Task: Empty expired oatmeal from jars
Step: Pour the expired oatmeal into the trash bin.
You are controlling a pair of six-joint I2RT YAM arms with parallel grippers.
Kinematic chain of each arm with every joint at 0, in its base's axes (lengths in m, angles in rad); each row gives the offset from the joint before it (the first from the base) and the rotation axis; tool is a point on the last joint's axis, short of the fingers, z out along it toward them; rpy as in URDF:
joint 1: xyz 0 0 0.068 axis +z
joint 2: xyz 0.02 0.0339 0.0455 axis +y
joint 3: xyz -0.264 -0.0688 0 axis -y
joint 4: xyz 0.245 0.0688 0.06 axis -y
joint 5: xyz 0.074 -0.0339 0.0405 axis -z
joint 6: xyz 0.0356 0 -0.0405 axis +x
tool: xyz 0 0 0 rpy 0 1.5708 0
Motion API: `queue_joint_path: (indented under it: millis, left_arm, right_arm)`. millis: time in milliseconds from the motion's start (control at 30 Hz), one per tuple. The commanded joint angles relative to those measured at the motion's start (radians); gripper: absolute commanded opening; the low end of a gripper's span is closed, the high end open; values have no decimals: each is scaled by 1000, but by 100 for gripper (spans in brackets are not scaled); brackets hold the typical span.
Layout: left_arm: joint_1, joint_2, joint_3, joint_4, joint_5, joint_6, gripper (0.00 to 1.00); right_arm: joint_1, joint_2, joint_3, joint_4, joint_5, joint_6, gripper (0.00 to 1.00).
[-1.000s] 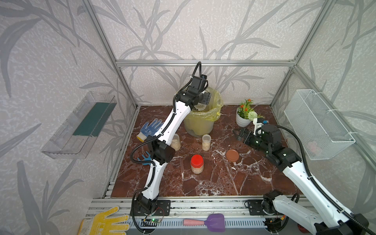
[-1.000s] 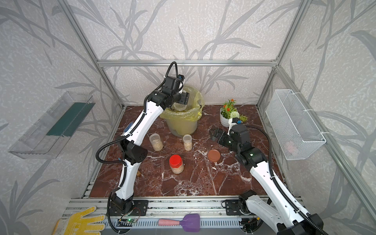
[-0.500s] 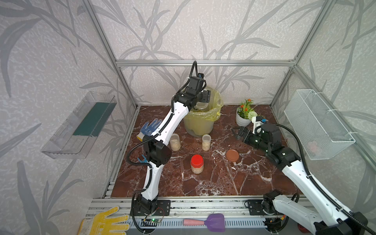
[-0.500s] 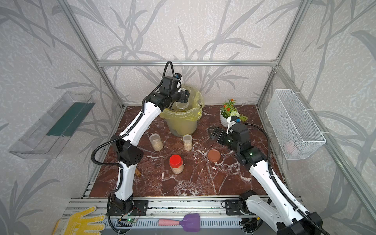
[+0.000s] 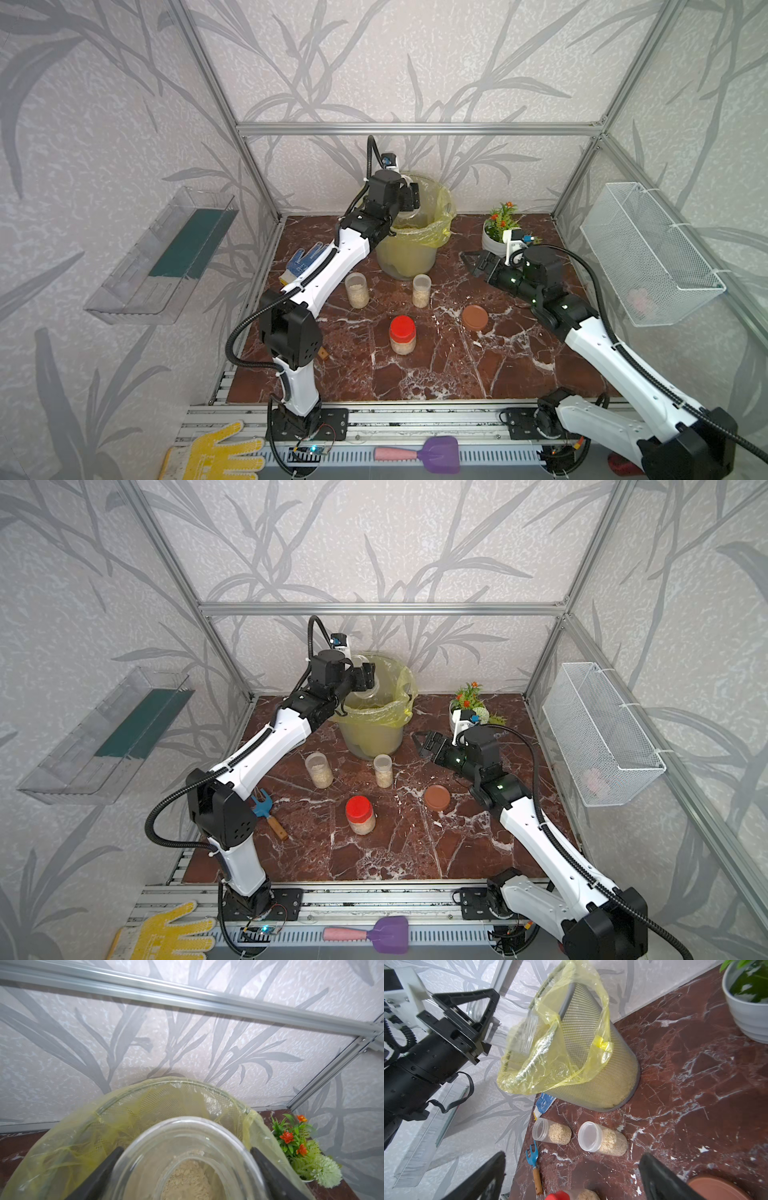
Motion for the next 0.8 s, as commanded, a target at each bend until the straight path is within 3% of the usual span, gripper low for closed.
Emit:
queue_joint_path:
  millis: [0, 333, 533, 767]
  left_arm:
    - [-4, -78, -24, 165, -49, -104, 0]
    - [-8, -214, -171, 234, -99, -430, 0]
    - [-53, -316, -307, 321, -159, -610, 0]
    - [-69, -439, -477, 382, -220, -868, 0]
  right_arm:
    - [30, 16, 48, 103, 19, 48, 99]
    - [116, 121, 59, 336, 105, 278, 99]
    - [218, 181, 72, 493, 196, 330, 99]
    - [262, 278, 112, 660, 204, 359, 99]
